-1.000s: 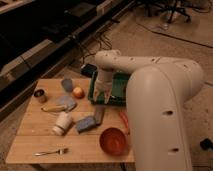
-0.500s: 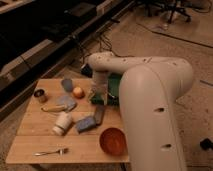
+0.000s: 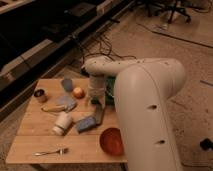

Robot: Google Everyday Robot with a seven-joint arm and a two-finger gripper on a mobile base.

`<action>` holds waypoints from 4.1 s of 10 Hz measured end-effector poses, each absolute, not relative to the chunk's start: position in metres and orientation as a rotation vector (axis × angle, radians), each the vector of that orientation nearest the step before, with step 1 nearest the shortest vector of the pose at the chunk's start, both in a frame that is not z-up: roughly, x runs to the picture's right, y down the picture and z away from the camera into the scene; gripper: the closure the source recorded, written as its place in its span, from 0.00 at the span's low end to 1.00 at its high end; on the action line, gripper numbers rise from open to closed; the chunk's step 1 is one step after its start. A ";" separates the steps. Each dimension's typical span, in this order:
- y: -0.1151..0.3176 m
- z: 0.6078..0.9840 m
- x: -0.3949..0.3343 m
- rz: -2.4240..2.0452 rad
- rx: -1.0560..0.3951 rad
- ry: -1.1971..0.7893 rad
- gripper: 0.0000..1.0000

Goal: Place eraser in metal cup

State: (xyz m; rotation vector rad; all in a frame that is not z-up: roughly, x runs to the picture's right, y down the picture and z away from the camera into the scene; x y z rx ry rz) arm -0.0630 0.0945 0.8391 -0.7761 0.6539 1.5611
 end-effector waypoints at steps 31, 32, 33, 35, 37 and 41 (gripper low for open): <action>0.086 0.875 -0.039 1.612 -0.746 0.694 1.00; 0.071 0.864 -0.034 1.626 -0.744 0.682 1.00; 0.051 0.853 -0.030 1.638 -0.737 0.663 1.00; 0.013 0.835 -0.022 1.639 -0.737 0.639 1.00; -0.018 0.828 -0.017 1.611 -0.781 0.611 1.00; -0.032 0.827 -0.013 1.612 -0.803 0.596 1.00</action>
